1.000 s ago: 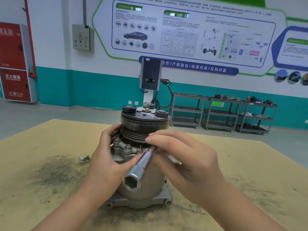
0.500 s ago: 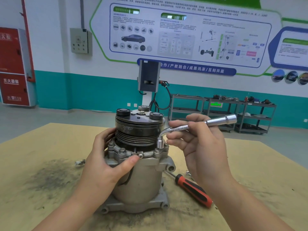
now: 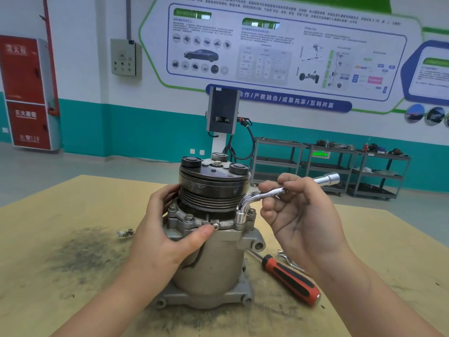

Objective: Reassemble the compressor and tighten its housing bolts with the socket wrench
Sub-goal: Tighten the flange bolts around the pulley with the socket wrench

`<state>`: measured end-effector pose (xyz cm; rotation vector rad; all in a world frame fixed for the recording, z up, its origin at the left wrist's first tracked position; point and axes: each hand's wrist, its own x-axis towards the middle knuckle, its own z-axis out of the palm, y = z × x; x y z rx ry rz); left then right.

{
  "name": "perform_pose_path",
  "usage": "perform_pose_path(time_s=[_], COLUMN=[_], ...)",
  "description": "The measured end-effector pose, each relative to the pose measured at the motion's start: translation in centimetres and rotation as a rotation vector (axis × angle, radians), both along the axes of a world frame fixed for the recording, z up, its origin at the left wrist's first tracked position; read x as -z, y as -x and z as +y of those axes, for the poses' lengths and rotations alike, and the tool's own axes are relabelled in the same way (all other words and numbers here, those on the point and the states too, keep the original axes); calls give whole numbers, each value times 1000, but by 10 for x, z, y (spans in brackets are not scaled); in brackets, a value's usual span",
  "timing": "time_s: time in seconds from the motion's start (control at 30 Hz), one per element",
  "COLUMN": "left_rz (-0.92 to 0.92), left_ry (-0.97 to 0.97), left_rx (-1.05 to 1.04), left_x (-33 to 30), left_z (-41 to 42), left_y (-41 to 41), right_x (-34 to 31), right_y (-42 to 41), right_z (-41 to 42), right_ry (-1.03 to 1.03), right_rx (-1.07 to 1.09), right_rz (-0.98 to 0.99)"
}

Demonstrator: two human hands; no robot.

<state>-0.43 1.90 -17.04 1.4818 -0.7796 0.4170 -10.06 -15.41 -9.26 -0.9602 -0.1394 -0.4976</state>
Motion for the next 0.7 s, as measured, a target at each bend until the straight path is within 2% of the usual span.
perform_pose_path(time_s=[0.2,0.33,0.5,0.7], left_rz=[12,8,8,-1], left_ry=[-1,-6,1,4], left_rx=[18,15,16,3], left_x=[0,-1,-2,-1], left_z=[1,0,0,0], left_y=[0,1,3,1], right_x=[1,8,24,30], right_y=[-4,-5,1,5], right_z=[-2,2,6,15], right_ry=[-89,-97,298,1048], right_rx=[-37,39,274,596], right_rz=[57,-48,-391,-659])
